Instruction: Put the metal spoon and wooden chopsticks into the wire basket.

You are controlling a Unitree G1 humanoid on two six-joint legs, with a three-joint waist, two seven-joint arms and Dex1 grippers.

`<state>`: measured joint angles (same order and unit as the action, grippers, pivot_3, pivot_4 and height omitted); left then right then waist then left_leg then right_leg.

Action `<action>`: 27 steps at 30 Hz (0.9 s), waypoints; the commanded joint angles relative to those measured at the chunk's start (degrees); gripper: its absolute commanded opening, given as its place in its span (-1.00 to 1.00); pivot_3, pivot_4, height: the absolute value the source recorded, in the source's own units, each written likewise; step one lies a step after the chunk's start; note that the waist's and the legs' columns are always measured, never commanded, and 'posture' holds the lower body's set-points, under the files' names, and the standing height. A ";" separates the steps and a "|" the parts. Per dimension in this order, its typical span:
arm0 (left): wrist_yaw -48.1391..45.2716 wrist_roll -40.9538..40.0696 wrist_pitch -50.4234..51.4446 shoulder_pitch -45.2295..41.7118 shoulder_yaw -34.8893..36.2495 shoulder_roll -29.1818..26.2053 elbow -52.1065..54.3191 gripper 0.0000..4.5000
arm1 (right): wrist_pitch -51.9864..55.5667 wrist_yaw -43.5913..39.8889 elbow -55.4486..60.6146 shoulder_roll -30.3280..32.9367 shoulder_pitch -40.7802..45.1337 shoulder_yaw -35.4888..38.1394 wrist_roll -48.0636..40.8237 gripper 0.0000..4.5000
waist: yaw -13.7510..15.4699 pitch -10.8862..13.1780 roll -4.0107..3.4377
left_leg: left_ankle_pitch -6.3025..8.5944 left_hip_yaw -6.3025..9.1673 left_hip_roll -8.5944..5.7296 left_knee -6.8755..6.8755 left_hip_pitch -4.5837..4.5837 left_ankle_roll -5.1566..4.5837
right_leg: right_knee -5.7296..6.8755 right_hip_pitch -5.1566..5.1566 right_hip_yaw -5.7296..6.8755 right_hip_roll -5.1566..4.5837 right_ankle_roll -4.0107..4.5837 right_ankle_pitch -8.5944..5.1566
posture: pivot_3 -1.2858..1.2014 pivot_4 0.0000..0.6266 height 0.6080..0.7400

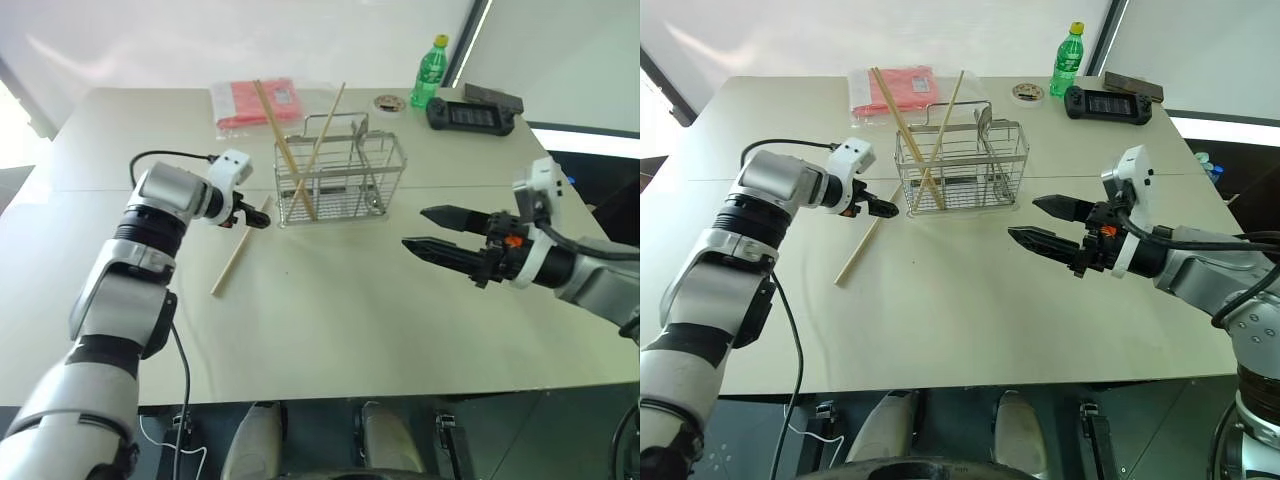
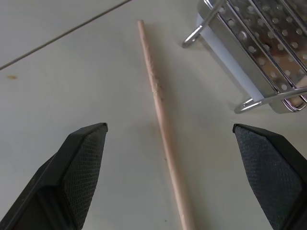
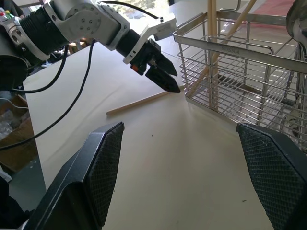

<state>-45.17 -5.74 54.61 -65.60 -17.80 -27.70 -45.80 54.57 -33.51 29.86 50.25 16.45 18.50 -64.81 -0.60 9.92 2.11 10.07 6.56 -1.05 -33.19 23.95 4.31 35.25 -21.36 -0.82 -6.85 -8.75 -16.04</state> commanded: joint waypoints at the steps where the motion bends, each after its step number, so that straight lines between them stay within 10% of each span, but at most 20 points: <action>1: -2.45 2.71 -3.10 -1.42 -1.54 0.94 -2.90 0.96 | -1.12 0.90 1.80 -0.28 0.26 2.38 -1.61 0.73 | -0.01 -0.01 -0.02 | 0.00 0.00 0.00 0.00 0.00 0.00 | 0.01 -0.01 0.00 0.00 0.00 0.00 | 0.03 -0.52 0.72; 6: -2.97 5.59 -6.58 -1.60 -1.38 2.99 -8.75 0.96 | -1.24 1.48 2.02 -0.08 -0.39 2.76 -2.06 0.73 | 0.25 -0.07 -0.12 | 0.00 0.00 0.00 -0.01 -0.08 0.00 | 0.01 0.09 0.01 0.00 0.00 0.00 | 0.03 -0.52 0.72; 9: -2.31 6.02 -7.76 -2.40 0.26 3.89 -11.72 0.62 | -1.16 1.59 1.90 0.19 -0.43 2.97 -2.41 0.73 | 0.29 -0.08 -0.13 | 0.00 0.00 0.00 -0.03 -0.18 0.00 | 0.00 0.22 0.00 -0.01 0.00 -0.01 | 0.03 -0.52 0.72; 16: -2.72 7.51 -8.67 -4.17 2.18 4.69 -14.78 -0.90 | -0.91 1.15 1.80 0.73 -0.94 2.95 -2.44 0.73 | 0.34 -0.08 -0.13 | 0.02 0.00 0.00 -0.02 -0.15 -0.03 | -0.03 0.21 0.01 -0.01 -0.02 -0.02 | 0.03 -0.52 0.72; 27: 4.41 6.60 -8.07 -5.65 10.15 1.06 -16.62 -0.95 | -0.17 -0.23 1.50 1.97 -1.48 2.58 -2.81 0.73 | -0.15 -0.06 -0.10 | 0.02 0.00 0.00 -0.02 -0.18 -0.03 | 0.03 0.17 0.01 -0.01 -0.03 -0.02 | 0.03 -0.52 0.72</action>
<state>-43.38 0.75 46.31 -70.44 -9.77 -24.70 -62.44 54.64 -33.31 30.18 51.06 14.44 19.35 -66.57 -0.75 9.86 2.00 10.09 6.56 -1.05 -33.21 23.78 4.29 35.29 -21.23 -0.81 -6.86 -8.78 -16.06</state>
